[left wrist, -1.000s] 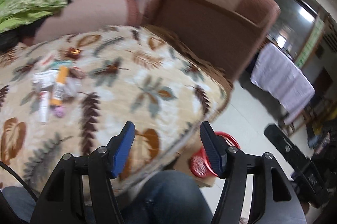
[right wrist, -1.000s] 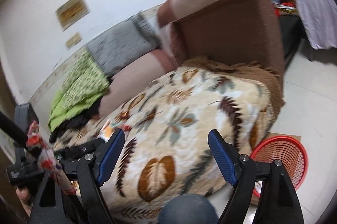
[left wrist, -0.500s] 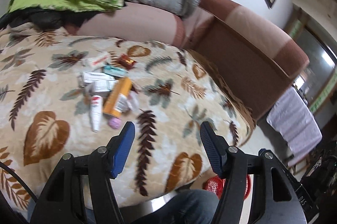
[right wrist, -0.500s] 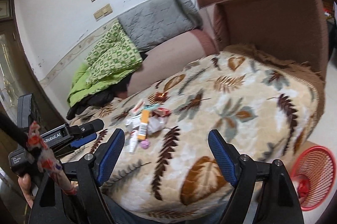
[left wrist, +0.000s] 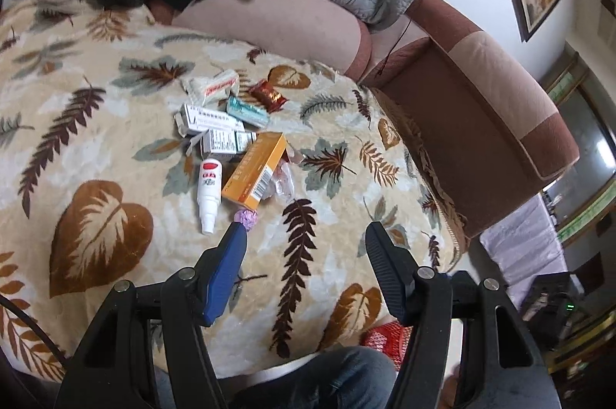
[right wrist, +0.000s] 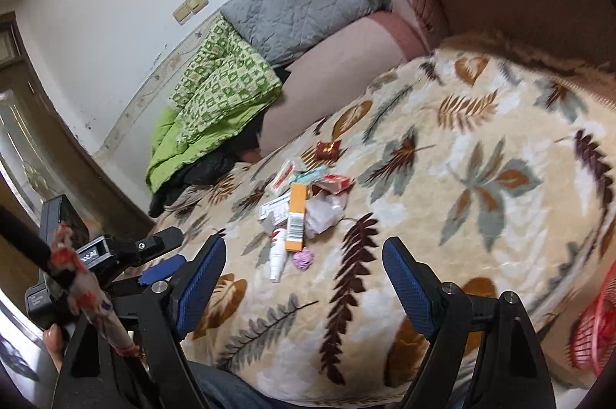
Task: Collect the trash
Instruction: 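Move both empty tools back over the trash on the blanket, then grasp the clear plastic bag with the right tool while the left tool grasps the orange box, then carry the plastic bag and orange box toward the red mesh basket, then open both tools over the red mesh basket to drop the items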
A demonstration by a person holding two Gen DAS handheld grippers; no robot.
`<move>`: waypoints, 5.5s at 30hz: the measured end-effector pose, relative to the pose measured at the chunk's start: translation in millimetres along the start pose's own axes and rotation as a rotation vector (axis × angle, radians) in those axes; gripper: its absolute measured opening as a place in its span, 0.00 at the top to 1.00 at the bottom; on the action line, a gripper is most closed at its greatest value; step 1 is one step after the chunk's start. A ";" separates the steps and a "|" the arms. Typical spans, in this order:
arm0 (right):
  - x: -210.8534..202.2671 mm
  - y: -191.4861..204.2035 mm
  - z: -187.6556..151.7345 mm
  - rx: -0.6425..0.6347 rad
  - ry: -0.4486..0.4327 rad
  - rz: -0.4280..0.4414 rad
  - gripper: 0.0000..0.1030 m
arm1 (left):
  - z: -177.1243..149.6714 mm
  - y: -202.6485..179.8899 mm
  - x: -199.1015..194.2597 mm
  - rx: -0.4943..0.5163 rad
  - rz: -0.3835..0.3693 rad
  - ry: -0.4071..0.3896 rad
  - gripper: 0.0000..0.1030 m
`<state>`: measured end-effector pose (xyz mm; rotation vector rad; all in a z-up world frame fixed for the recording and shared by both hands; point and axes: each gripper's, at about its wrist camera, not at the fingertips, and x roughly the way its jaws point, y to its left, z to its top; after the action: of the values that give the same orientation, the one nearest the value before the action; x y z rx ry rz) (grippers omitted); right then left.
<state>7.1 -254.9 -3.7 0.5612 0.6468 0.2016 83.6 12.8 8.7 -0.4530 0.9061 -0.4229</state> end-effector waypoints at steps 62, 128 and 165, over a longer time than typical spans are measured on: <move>19.3 -44.6 -1.8 0.145 0.037 0.141 0.71 | 22.7 -40.4 56.8 0.130 -0.058 0.226 0.51; -282.9 -93.1 -39.3 0.114 -0.395 -0.189 0.70 | -142.1 -261.0 -30.1 0.512 -0.212 0.175 0.51; -298.9 -237.5 -61.9 0.404 -0.372 -0.415 0.69 | -211.4 -364.4 158.0 0.595 -0.298 0.511 0.51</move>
<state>-264.2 -529.9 -22.1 0.8125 0.4263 -0.4259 -60.8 -412.9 -10.1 0.0833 1.1463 -1.0773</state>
